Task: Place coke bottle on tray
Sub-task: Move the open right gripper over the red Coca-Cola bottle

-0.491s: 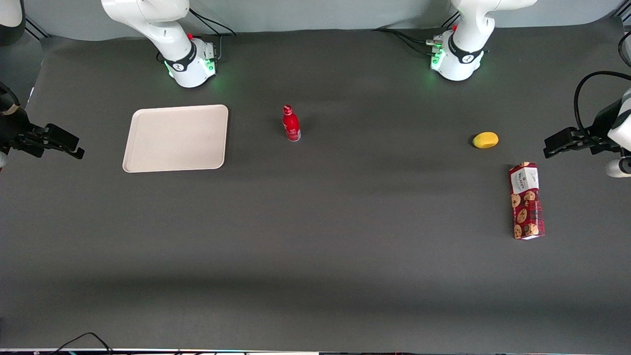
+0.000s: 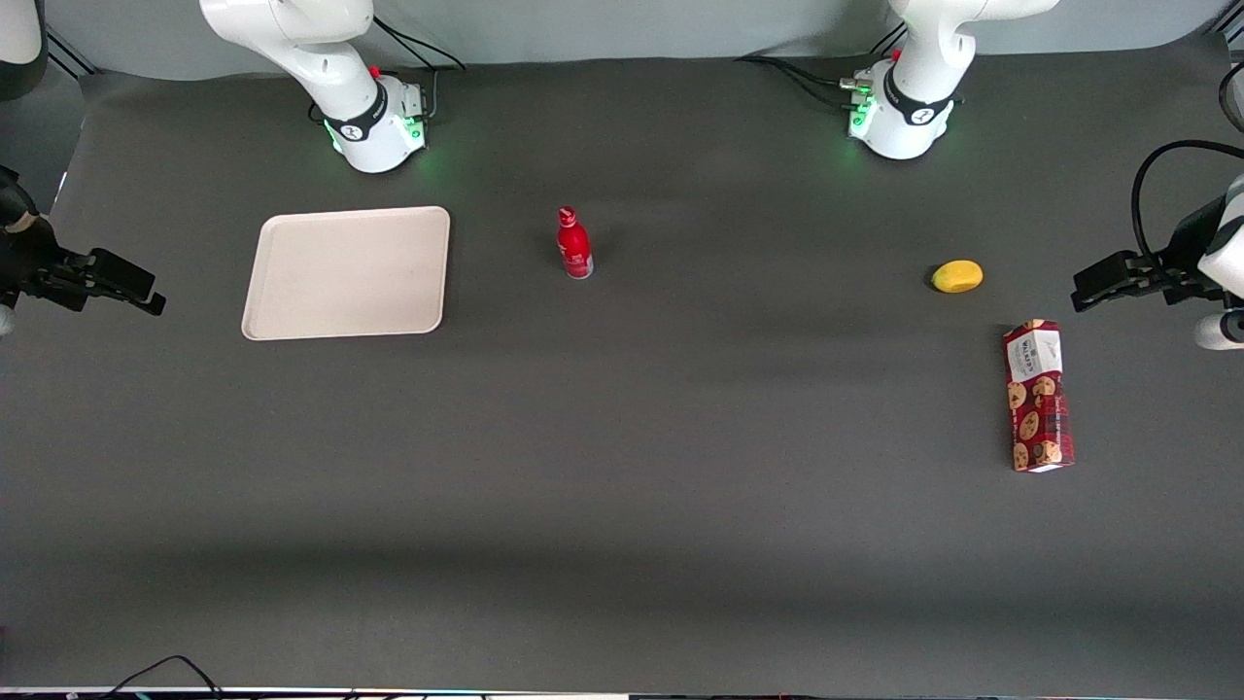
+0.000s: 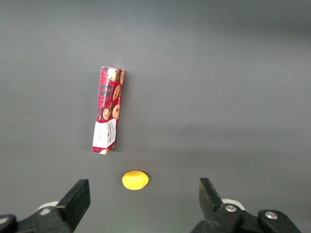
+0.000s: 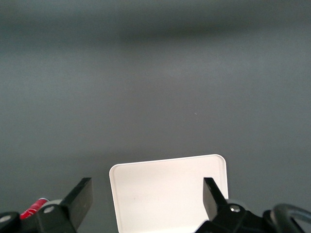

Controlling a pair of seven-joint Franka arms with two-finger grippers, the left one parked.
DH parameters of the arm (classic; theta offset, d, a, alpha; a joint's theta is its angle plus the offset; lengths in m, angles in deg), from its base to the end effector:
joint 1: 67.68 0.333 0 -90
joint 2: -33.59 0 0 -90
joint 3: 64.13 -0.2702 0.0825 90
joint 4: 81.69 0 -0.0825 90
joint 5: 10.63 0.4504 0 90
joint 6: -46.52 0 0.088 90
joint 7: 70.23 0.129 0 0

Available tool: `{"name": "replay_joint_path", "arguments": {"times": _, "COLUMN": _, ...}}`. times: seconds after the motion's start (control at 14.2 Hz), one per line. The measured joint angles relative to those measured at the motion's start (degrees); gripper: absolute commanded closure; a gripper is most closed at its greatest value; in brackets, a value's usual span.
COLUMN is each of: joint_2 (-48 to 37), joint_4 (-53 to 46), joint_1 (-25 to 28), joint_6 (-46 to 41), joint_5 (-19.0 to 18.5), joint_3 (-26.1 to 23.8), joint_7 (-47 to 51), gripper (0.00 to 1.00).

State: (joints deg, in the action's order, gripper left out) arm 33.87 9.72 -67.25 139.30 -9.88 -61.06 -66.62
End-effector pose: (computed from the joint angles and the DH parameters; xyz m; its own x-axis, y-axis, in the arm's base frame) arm 0.6263 -0.0272 0.5447 0.9938 -0.1095 0.0182 -0.1092 -0.9939 -0.0140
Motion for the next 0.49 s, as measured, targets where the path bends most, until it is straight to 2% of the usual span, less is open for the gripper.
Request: {"name": "replay_joint_path", "arguments": {"times": 0.49, "joint_2": 0.2, "joint_4": 0.0, "joint_1": -0.2, "joint_6": -2.0, "joint_5": 0.0, "joint_3": 0.1, "joint_7": -0.2, "gripper": 0.00}}
